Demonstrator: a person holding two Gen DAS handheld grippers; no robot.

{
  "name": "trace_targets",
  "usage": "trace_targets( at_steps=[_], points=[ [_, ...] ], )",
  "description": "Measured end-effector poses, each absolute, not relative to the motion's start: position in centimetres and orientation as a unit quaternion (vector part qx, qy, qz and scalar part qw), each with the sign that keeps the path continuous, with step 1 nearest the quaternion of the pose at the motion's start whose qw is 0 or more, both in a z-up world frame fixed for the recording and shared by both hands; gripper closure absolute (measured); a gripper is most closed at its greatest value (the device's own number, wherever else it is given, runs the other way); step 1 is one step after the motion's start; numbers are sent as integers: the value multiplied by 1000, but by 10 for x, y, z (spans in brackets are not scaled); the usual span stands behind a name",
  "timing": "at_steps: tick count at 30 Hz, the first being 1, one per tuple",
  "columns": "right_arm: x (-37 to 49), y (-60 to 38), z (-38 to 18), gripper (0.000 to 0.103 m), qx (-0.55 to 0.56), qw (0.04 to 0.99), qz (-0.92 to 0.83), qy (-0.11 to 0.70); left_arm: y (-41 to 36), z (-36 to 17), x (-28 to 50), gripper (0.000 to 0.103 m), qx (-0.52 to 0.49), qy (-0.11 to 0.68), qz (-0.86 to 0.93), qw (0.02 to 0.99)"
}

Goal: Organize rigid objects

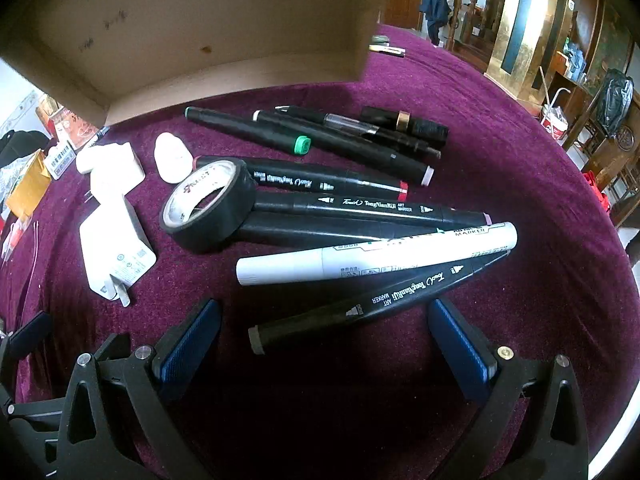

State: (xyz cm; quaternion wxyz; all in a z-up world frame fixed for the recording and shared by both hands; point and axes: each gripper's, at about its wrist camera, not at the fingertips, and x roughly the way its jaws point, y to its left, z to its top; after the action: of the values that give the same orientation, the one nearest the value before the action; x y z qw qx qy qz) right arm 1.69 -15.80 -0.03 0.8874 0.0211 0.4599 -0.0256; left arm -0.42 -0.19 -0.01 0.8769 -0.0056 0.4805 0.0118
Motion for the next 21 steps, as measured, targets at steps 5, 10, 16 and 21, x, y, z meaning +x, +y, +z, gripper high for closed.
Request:
trace_targets(
  at_steps=[5,10,16,21],
  points=[
    [17,-158,0,2,21,887,-26,460,-2,0,-4,0,-5,481,12,877],
    [17,-159,-1,1,21,888,-25,459,-2,0,-4,0,-6,481,12,877],
    [15,-160,0,2,22,888,-25,459,-2,0,-4,0,-6,483,11,876],
    [14,-161,0,2,22,888,-25,459,-2,0,-4,0,-6,483,11,876]
  ],
)
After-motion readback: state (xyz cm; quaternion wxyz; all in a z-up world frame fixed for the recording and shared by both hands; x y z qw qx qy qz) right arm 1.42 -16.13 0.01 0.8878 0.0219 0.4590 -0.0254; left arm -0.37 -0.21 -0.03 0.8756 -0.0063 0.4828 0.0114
